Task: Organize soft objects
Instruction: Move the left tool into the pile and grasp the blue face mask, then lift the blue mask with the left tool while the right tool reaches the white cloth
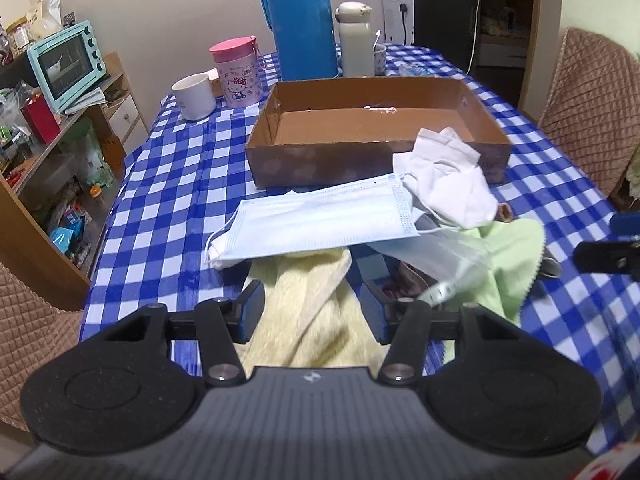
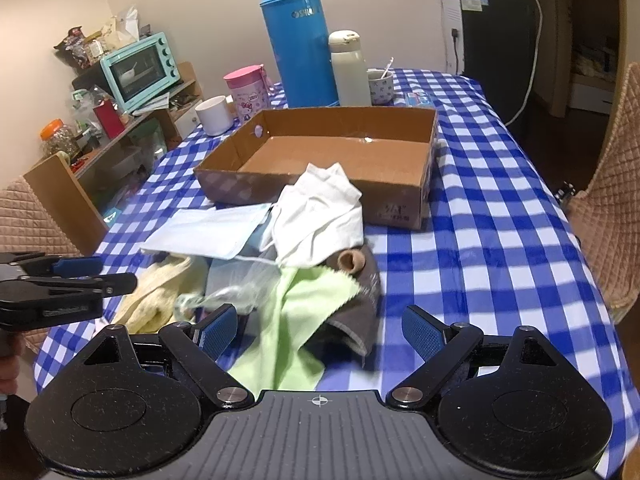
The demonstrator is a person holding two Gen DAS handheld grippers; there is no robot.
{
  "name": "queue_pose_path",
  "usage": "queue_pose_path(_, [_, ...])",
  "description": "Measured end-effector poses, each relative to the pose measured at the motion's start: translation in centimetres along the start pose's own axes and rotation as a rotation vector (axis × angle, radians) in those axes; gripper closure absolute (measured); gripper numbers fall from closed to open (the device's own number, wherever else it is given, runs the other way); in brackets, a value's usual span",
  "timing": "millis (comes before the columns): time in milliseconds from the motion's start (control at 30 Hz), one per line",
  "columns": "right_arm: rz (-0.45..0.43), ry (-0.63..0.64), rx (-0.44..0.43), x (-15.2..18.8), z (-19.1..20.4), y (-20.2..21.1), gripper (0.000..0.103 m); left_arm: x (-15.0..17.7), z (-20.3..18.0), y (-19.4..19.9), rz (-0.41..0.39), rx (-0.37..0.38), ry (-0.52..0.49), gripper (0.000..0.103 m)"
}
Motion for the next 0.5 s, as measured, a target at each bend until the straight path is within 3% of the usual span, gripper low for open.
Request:
queue_pose_path(133, [0.009, 0.014, -0.020, -1.0, -0.8, -0.8, 0.013, -0.8, -0.8, -1.9, 0.005, -0.029, -0.056, 0.055])
queue_pose_path(333, [0.028, -0.012, -0.019, -1.7, -1.9, -1.9, 0.013, -1.7, -1.7, -4.2, 0.003, -0.011, -0.138, 0.058])
queue_pose_path(500, [0.029, -0.055, 0.017, -1.9, -2.5, -2.7, 0.013, -2.6, -2.7, -6.2, -0.015, 0.019, -0.277, 0.060])
Point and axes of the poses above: each gripper's, at about its wrist camera, not at the fingertips, and y roughly against the way its jaws point, z to its left, x to its underside, the point moved 7 cm from there along -y, roughly the way its jaws point, and after that the axes turned 10 degrees about -y, right-handed, at the moved point
